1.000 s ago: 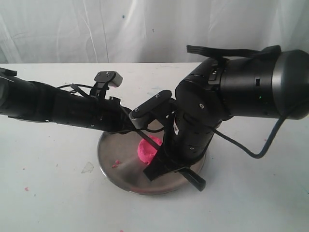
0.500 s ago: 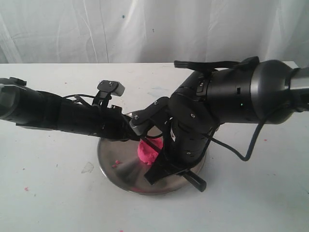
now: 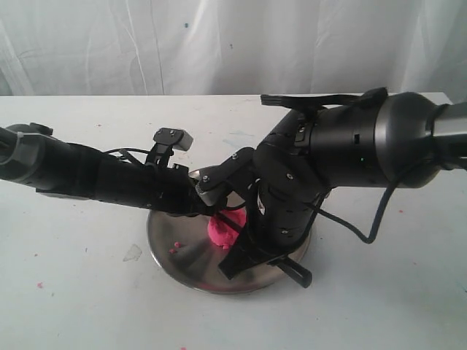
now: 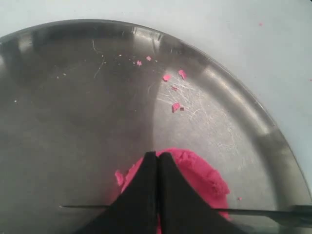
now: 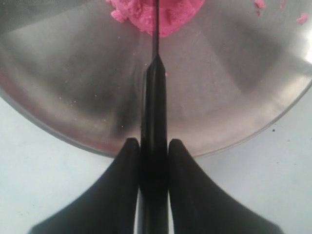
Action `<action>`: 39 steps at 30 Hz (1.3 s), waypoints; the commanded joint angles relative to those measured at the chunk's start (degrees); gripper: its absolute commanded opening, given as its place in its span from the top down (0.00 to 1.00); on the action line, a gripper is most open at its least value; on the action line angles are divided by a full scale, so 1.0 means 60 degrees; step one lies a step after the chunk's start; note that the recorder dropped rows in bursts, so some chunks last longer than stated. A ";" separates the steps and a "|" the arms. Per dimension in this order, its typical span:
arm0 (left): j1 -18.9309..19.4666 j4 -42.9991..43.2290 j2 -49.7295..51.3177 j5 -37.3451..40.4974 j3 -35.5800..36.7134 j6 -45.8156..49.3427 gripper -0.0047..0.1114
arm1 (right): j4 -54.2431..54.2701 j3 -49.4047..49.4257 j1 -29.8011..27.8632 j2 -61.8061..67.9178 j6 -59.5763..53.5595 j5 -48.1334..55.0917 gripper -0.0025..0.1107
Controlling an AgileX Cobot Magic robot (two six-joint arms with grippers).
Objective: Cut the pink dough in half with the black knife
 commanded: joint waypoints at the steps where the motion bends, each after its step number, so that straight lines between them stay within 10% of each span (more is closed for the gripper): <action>1: 0.0020 -0.0209 -0.0352 -0.0495 -0.0036 0.0129 0.96 | -0.0044 -0.0014 -0.0017 0.0201 0.0060 -0.0147 0.98; 39: -0.0003 -0.0209 0.0023 -0.0958 -0.0036 0.0152 0.96 | 0.0002 -0.0014 -0.0017 0.0384 0.0060 -0.0300 0.98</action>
